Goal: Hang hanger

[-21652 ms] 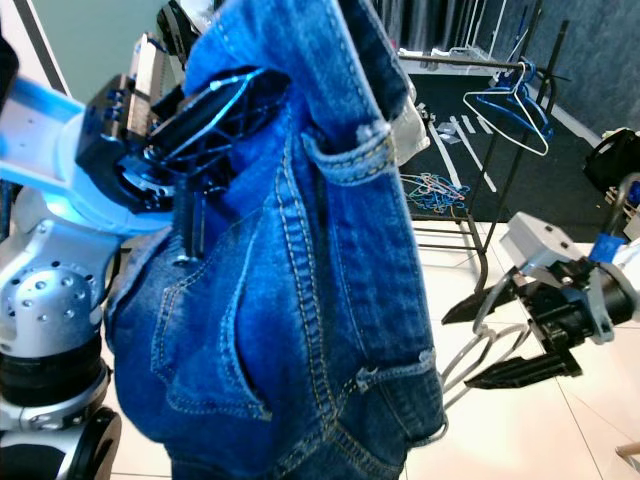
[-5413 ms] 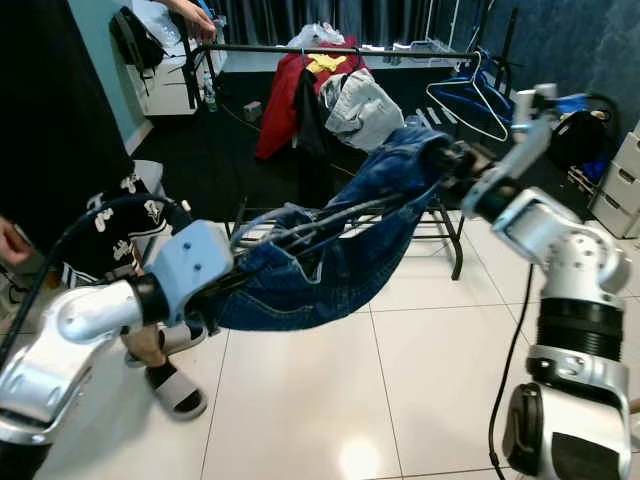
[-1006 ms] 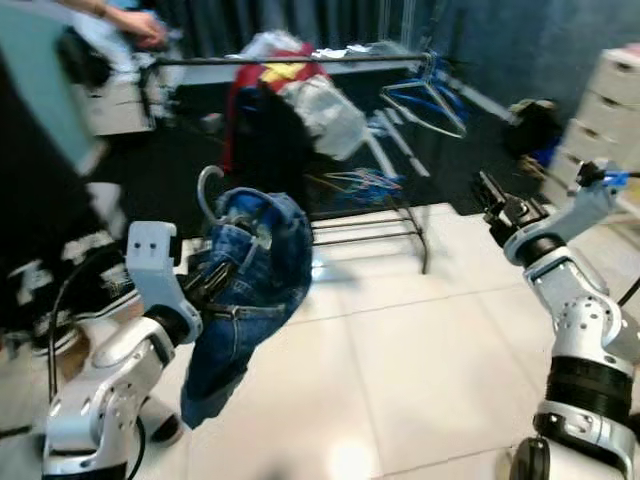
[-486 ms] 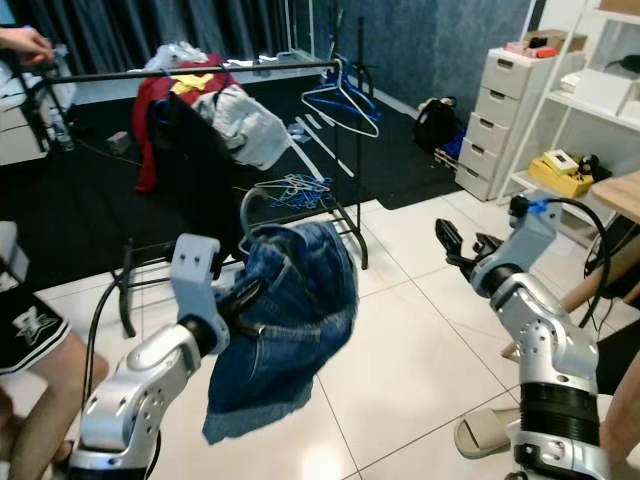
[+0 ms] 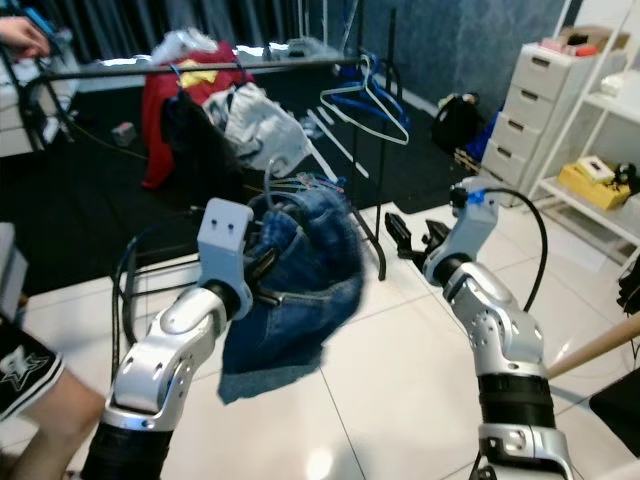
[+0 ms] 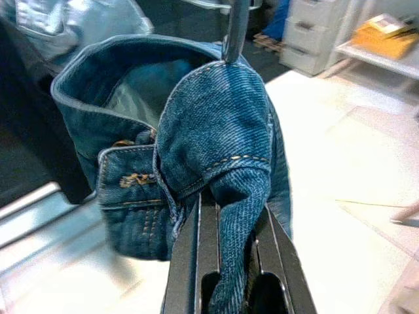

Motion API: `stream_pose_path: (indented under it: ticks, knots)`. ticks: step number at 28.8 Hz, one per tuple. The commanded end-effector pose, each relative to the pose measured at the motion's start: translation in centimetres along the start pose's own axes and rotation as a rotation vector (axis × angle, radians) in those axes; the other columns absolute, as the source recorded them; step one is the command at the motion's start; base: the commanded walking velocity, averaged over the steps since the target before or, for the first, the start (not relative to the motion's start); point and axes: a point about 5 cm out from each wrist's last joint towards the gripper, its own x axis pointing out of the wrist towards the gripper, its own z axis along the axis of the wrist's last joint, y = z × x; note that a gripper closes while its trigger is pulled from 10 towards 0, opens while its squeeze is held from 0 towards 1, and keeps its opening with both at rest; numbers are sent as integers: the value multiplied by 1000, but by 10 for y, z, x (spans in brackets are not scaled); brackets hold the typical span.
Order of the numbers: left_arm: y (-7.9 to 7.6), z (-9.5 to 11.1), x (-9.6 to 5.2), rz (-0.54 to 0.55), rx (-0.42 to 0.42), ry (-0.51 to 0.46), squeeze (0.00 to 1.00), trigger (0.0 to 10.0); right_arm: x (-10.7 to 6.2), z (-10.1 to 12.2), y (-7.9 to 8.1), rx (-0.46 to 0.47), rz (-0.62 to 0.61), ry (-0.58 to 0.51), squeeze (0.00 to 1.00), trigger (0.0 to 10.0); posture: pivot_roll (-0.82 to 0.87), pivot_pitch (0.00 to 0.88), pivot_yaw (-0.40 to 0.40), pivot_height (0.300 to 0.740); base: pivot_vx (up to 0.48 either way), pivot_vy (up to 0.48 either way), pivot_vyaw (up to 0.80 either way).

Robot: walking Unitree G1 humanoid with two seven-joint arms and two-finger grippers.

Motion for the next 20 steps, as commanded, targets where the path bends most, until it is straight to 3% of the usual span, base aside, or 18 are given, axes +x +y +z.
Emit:
stream_pose_path:
  ticks: [1, 3, 5, 6, 7, 8, 11, 12, 13, 14, 16, 17, 20]
  knots:
    - [-2, 15, 1, 6, 15, -58, 0, 10000, -1, 0, 1, -13, 4, -5, 0, 10000, -242, 0, 7, 740, 480, 0, 0]
    - [18, 21, 4, 155, 91, -55, 0, 10000, -3, -2, 5, -22, 34, 3, 0, 10000, -246, 0, 14, 740, 480, 0, 0]
    - [18, 21, 4, 155, 91, -55, 0, 10000, -3, -2, 5, -22, 34, 3, 0, 10000, -246, 0, 14, 740, 480, 0, 0]
    - [32, 25, 4, 253, 126, -63, 0, 10000, -4, -3, 7, -28, 49, 7, 0, 10000, -249, 0, 18, 740, 480, 0, 0]
    - [32, 25, 4, 253, 126, -63, 0, 10000, -4, -3, 7, -28, 49, 7, 0, 10000, -249, 0, 18, 740, 480, 0, 0]
    - [47, 30, 3, 341, 160, -70, 0, 10000, -5, -3, 9, -30, 63, 9, 0, 10000, -250, 0, 20, 740, 480, 0, 0]
    - [61, 35, 0, 413, 191, -79, 0, 10000, -6, -4, 10, -33, 79, 10, 0, 10000, -250, 0, 21, 740, 480, 0, 0]
    - [76, 39, -4, 486, 216, -90, 0, 10000, -7, -3, 12, -35, 91, 9, 0, 10000, -250, 0, 23, 740, 480, 0, 0]
    - [76, 39, -4, 486, 216, -90, 0, 10000, -7, -3, 12, -35, 91, 9, 0, 10000, -250, 0, 23, 740, 480, 0, 0]
    - [89, 45, -10, 557, 230, -111, 0, 10000, -7, -2, 13, -38, 101, 2, 0, 10000, -246, 0, 22, 740, 480, 0, 0]
    - [89, 45, -10, 557, 230, -111, 0, 10000, -7, -2, 13, -38, 101, 2, 0, 10000, -246, 0, 22, 740, 480, 0, 0]
    - [100, 52, -15, 614, 228, -146, 0, 10000, -7, -1, 14, -40, 109, -3, 0, 10000, -246, 0, 22, 740, 480, 0, 0]
    - [107, 60, -19, 651, 227, -187, 0, 10000, -7, -1, 15, -44, 120, -4, 0, 10000, -240, 0, 18, 740, 480, 0, 0]
